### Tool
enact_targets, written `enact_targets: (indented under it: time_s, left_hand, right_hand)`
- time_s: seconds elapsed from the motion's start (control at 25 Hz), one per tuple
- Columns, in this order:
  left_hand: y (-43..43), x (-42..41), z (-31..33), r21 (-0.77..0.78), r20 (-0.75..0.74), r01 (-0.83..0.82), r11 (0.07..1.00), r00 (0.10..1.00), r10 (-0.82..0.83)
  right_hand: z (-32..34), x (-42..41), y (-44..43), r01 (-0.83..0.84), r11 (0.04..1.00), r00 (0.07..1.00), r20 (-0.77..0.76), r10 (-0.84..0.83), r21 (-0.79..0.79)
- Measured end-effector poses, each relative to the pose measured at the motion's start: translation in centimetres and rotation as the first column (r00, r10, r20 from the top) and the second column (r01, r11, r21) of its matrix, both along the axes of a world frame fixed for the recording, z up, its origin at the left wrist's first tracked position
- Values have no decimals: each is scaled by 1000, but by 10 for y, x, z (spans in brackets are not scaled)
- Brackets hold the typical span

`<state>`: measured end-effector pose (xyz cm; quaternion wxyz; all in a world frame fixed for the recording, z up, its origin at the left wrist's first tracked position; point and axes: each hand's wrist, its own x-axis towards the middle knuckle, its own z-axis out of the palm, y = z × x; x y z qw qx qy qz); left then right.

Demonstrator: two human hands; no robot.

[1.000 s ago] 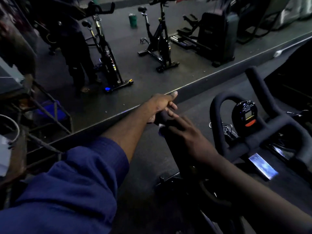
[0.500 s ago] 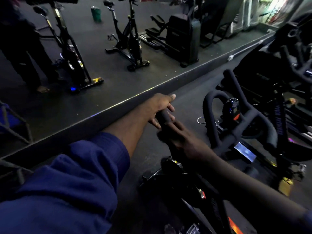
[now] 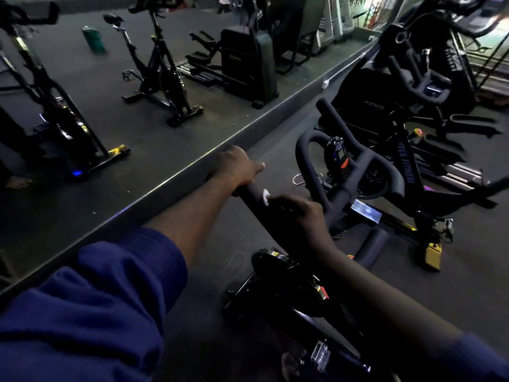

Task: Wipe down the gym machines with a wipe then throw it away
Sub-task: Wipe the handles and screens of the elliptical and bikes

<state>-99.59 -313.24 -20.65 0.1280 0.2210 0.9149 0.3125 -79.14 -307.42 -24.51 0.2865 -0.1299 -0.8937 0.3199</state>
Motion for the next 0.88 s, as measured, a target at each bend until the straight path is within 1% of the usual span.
enact_targets:
  time_s: [0.04,0.08,0.16,0.2,0.24,0.28,0.32,0.36,0.4,0.44,0.48,0.56,0.6,0.64,0.68,0.72,0.76,0.8,0.84,0.88]
  left_hand:
    - [0,4,-4,-11,1,10,1000,1000,-10]
    - [0,6,-9,10,11,-11,1000,1000,10]
    - [1,6,-19,113,49,-116,987,993,111]
    - [2,3,-27,171,73,-170,970,985,159]
    - [3,-1,-33,219,85,-223,950,974,209]
    - [3,0,-33,242,89,-252,937,968,237]
    - [4,2,-32,252,86,-261,932,965,247]
    - [5,5,-28,247,64,-266,932,964,258]
    - [6,7,-24,224,30,-275,935,961,275]
    - [7,9,-20,199,12,-283,938,958,287]
    - [8,9,-20,180,28,-303,936,953,303]
    - [8,10,-21,166,82,-357,919,934,348]
    - [8,12,-21,147,83,-374,916,927,366]
    - [7,15,-20,111,61,-389,915,921,384]
    - [8,17,-16,79,30,-392,917,920,391]
    - [8,21,-12,31,-15,-400,916,916,400]
    - [9,25,-7,-8,-63,-410,912,911,409]
    - [10,30,-2,-31,-97,-419,908,905,414]
    - [9,38,-2,4,-87,-431,902,899,430]
    - [9,45,-4,105,-26,-457,883,886,462]
  right_hand:
    - [-3,20,5,-15,999,996,86,11,49]
    - [0,40,9,-77,992,982,178,58,104]
    - [11,54,25,-241,948,929,333,162,210]
    - [19,47,33,-291,930,913,356,200,225]
    - [23,31,39,-300,931,923,311,228,208]
    - [25,11,42,-243,956,958,194,211,163]
    - [25,-11,42,-157,986,985,79,153,47]
    - [26,-30,40,-121,986,993,2,122,-112]
    - [25,-40,35,-152,954,988,-28,150,-259]
    - [19,-41,31,-206,931,978,-45,201,-302]
    - [10,-30,33,-242,940,970,-44,239,-239]
    - [-9,2,56,-337,940,941,20,339,-46]
    - [-14,20,70,-422,906,904,84,419,19]
    - [-23,32,85,-528,848,844,143,516,56]
    - [-24,38,96,-606,786,791,188,582,118]
    - [-22,35,101,-645,747,762,216,611,160]
    - [-19,26,104,-651,746,757,197,623,143]
    - [-16,12,104,-643,762,764,138,630,83]
    - [-17,1,102,-632,774,775,67,629,45]
    - [-19,-5,98,-633,773,774,12,633,36]
